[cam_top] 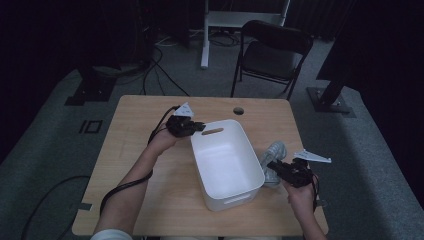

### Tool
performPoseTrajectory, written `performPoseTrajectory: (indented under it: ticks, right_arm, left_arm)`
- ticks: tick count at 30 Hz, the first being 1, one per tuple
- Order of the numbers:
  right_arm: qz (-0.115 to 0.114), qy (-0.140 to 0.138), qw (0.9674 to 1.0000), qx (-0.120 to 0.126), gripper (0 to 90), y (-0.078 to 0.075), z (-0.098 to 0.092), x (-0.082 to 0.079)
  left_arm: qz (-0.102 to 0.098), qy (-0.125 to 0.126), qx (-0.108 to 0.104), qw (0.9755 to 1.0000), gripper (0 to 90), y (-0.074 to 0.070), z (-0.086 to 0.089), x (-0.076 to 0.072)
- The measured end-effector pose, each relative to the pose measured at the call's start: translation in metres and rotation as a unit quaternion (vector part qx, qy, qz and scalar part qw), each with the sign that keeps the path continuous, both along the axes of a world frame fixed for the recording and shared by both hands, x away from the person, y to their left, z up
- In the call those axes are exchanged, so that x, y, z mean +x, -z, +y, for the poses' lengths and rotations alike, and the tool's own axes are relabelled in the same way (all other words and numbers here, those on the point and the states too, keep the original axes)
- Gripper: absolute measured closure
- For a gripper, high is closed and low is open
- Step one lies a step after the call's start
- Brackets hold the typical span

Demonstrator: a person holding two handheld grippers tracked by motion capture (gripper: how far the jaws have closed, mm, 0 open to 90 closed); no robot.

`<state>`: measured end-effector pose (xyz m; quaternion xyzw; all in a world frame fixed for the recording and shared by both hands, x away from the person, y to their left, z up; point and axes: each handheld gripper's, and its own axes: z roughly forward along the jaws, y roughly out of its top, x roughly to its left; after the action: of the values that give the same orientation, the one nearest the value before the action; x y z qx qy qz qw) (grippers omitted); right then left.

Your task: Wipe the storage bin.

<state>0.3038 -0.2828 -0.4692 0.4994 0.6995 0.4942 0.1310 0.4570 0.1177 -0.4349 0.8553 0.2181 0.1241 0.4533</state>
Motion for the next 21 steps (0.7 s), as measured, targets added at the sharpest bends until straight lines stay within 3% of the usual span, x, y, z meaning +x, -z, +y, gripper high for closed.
performPoseTrajectory:
  ticks: [7,9,13,15,19,20,21]
  right_arm:
    - [-0.003,0.007,1.0,0.003,75.8,-0.002,-0.004,0.0]
    - [-0.005,0.008,1.0,0.001,75.8,-0.003,-0.004,-0.001]
    - [-0.008,0.012,0.9999,0.004,75.7,-0.005,-0.005,0.0]
    - [-0.009,0.012,0.9999,0.004,75.8,-0.006,-0.006,-0.001]
    - [-0.01,0.011,0.9999,0.003,75.8,-0.006,-0.005,-0.002]
    - [-0.01,0.01,0.9999,0.003,75.8,-0.006,-0.004,-0.002]
    - [-0.011,0.009,0.9999,0.003,75.8,-0.007,-0.004,-0.002]
  left_arm:
    - [0.008,-0.02,-0.005,0.9997,86.4,0.0,0.017,-0.011]
    - [0.003,-0.044,-0.008,0.999,86.3,0.001,0.027,-0.018]
    - [0.0,-0.066,-0.002,0.9978,86.2,0.0,0.034,-0.024]
    - [-0.008,-0.082,0.007,0.9966,86.2,0.0,0.036,-0.027]
    - [-0.007,-0.112,0.008,0.9937,86.1,0.0,0.042,-0.03]
    - [-0.006,-0.127,0.007,0.9918,86.1,-0.001,0.043,-0.031]
    - [-0.006,-0.127,0.007,0.9918,86.1,-0.001,0.043,-0.031]
